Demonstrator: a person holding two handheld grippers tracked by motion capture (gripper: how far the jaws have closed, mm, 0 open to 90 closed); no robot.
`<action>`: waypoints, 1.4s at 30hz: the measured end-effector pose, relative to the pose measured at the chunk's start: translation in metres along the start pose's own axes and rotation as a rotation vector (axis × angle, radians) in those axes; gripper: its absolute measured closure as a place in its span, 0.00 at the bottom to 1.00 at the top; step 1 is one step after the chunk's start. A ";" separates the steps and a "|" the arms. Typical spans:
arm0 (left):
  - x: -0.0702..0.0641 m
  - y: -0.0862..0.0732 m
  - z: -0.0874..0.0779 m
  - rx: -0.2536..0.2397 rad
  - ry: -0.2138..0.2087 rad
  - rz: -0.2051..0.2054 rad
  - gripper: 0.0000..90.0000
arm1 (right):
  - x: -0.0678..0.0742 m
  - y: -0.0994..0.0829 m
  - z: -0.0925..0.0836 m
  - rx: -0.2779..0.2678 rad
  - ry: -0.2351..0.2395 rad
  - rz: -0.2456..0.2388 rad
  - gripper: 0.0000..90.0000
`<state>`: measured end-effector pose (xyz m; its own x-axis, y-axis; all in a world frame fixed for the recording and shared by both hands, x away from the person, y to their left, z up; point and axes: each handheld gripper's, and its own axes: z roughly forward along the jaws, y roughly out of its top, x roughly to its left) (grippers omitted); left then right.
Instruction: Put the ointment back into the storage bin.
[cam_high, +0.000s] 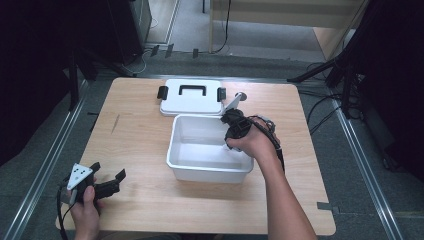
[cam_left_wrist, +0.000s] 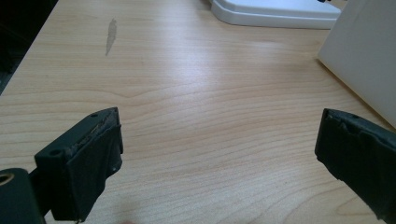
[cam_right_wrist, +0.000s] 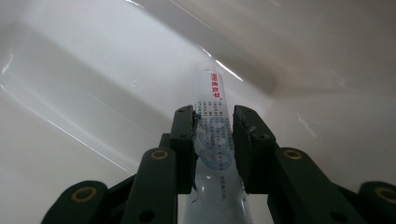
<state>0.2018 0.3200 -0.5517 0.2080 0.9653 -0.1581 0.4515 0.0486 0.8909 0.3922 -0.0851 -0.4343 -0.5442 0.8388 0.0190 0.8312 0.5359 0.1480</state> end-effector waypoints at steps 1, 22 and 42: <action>0.000 0.000 0.000 0.000 0.002 0.001 0.02 | 0.001 0.000 0.003 -0.001 -0.002 -0.018 0.80; 0.000 0.000 0.000 0.002 0.008 -0.001 0.02 | 0.015 0.001 0.025 0.036 -0.040 -0.088 0.78; 0.000 0.000 0.000 -0.002 0.005 0.000 0.02 | 0.026 -0.003 -0.016 -0.003 -0.001 -0.088 0.02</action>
<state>0.2020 0.3195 -0.5516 0.2039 0.9665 -0.1561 0.4499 0.0491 0.8917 0.3742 -0.0666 -0.4186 -0.6153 0.7882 0.0046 0.7796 0.6077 0.1518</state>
